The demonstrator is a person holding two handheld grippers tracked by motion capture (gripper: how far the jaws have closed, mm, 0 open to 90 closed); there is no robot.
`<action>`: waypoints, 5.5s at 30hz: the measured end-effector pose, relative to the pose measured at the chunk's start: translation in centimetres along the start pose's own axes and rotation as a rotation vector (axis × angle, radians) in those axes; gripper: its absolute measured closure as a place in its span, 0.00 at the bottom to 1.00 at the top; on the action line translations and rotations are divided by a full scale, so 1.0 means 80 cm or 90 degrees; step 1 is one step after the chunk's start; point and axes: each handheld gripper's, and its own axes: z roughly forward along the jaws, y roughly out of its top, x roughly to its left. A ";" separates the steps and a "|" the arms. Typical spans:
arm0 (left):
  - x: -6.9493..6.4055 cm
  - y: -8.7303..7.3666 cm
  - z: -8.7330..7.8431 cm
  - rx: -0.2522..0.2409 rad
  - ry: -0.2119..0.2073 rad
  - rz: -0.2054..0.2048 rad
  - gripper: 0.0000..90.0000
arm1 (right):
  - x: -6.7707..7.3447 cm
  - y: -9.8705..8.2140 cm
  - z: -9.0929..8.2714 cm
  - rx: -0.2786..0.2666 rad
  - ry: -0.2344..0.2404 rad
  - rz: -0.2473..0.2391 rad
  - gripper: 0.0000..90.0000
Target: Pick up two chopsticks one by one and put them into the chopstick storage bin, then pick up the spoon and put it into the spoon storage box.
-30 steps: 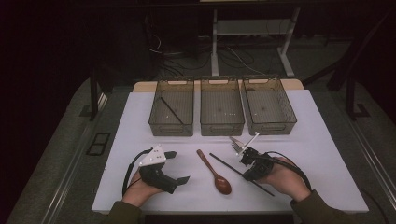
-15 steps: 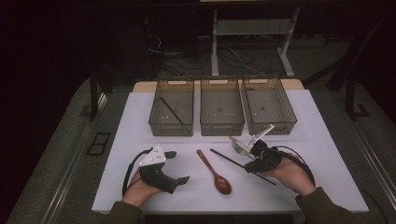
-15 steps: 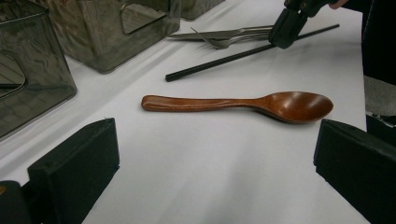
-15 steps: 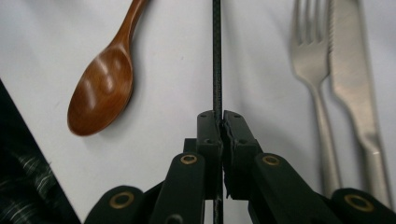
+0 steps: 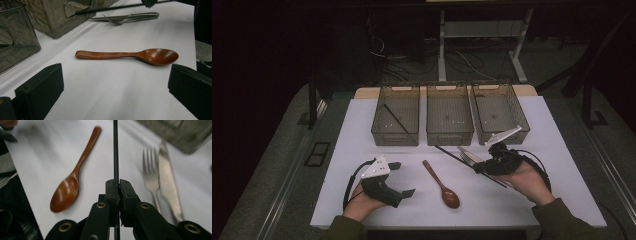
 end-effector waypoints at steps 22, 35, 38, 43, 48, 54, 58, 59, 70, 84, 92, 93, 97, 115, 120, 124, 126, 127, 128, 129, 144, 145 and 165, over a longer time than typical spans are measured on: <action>0.001 -0.002 0.002 0.002 -0.002 -0.004 0.00 | -0.009 0.084 0.004 -0.132 -0.017 -0.017 0.95; 0.002 -0.002 0.003 -0.002 -0.005 -0.007 0.00 | -0.005 0.162 0.045 -0.145 -0.039 -0.014 0.95; 0.002 -0.002 0.003 -0.005 -0.005 -0.008 0.00 | -0.005 0.180 0.056 -0.147 -0.044 -0.010 0.95; 0.001 -0.001 0.004 -0.012 -0.009 -0.010 0.00 | -0.005 0.208 0.075 -0.148 -0.057 -0.001 0.95; 0.002 -0.001 0.005 -0.011 -0.011 -0.007 0.00 | -0.004 0.234 0.098 -0.138 -0.069 0.017 0.95; 0.001 0.000 0.004 -0.015 -0.010 -0.007 0.00 | -0.002 0.256 0.132 -0.119 -0.085 0.031 0.95; 0.002 0.000 0.002 -0.015 -0.009 -0.006 0.00 | 0.002 0.270 0.153 -0.107 -0.084 0.045 0.95; 0.002 0.000 0.002 -0.014 -0.007 -0.005 0.00 | 0.003 0.273 0.157 -0.109 -0.086 0.049 0.94; 0.002 0.001 0.003 -0.016 -0.006 -0.002 0.00 | 0.006 0.294 0.203 -0.083 -0.106 0.065 0.94; 0.003 0.001 0.003 -0.016 -0.007 -0.001 0.00 | 0.006 0.292 0.204 -0.097 -0.061 0.060 0.65; 0.005 0.001 0.001 -0.013 -0.005 0.005 0.00 | 0.013 0.273 0.171 -0.140 -0.011 -0.014 0.47; 0.005 0.001 0.001 -0.014 -0.003 0.006 0.00 | 0.014 0.271 0.168 -0.142 -0.003 -0.020 0.45; 0.006 0.000 -0.001 -0.019 -0.003 -0.003 0.00 | 0.015 0.260 0.152 -0.145 0.019 -0.048 0.40; 0.007 -0.002 -0.003 -0.016 0.007 -0.009 0.00 | 0.003 0.182 0.080 -0.202 0.001 -0.082 0.25; 0.006 -0.002 -0.002 -0.012 0.008 -0.007 0.00 | -0.003 0.160 0.063 -0.224 -0.011 -0.081 0.24; 0.007 -0.003 -0.003 -0.012 0.008 -0.008 0.00 | -0.006 0.143 0.050 -0.234 -0.002 -0.079 0.23; 0.007 -0.003 -0.003 -0.013 0.008 -0.007 0.00 | -0.006 0.135 0.045 -0.232 0.000 -0.077 0.23; 0.007 -0.003 -0.003 -0.014 0.008 -0.009 0.00 | -0.007 0.131 0.043 -0.235 0.001 -0.082 0.23; 0.007 -0.004 -0.003 -0.013 0.007 -0.009 0.00 | -0.007 0.126 0.040 -0.233 -0.001 -0.081 0.23; 0.008 -0.004 -0.003 -0.013 0.006 -0.008 0.00 | -0.007 0.121 0.037 -0.231 -0.002 -0.084 0.23; 0.004 -0.002 -0.003 -0.009 0.017 -0.006 0.00 | -0.007 0.028 0.007 -0.215 -0.044 -0.067 0.25; 0.004 -0.002 -0.002 -0.009 0.017 -0.007 0.00 | -0.006 0.022 0.006 -0.217 -0.048 -0.066 0.25; 0.000 0.004 0.005 0.006 -0.005 -0.007 0.41 | -0.019 -0.092 0.002 -0.208 -0.098 -0.055 0.18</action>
